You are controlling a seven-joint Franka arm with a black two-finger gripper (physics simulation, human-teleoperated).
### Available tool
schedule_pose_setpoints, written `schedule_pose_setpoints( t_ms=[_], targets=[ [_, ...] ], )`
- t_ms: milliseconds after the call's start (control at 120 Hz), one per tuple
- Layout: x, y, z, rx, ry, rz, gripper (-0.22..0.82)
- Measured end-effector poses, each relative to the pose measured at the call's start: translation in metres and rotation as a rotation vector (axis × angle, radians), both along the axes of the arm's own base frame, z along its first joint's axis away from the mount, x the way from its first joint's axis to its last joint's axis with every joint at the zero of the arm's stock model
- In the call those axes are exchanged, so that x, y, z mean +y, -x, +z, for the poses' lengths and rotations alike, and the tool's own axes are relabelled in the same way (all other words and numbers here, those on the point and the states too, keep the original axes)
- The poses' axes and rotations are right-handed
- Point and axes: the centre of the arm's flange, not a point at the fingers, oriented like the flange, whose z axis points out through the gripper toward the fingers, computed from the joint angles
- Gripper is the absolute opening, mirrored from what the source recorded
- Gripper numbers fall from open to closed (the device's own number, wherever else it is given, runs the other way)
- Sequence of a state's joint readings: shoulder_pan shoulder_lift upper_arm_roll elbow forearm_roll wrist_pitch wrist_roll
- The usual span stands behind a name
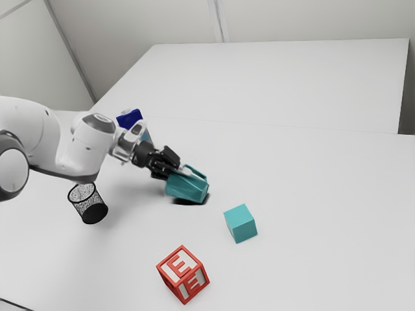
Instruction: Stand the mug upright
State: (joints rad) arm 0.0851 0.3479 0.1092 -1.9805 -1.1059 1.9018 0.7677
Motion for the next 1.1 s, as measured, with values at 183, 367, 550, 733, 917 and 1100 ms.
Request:
schedule_pose_setpoints(
  t_ms=[183,367,550,733,917,1100],
  targets=[
    [-0.014,-0.004,0.013,-0.044,0.042,-0.003,-0.10],
    [-0.035,-0.023,0.073,-0.174,0.002,-0.075,-0.15],
    [-0.062,-0.076,0.112,-0.295,-0.327,-0.302,-0.16],
    [-0.080,-0.107,0.086,-0.333,-0.698,-0.456,-0.17],
    [-0.094,-0.125,0.090,-0.402,-0.889,-0.453,-0.17],
    [-0.100,-0.128,0.083,-0.386,-0.934,-0.407,-0.17]
  ],
)
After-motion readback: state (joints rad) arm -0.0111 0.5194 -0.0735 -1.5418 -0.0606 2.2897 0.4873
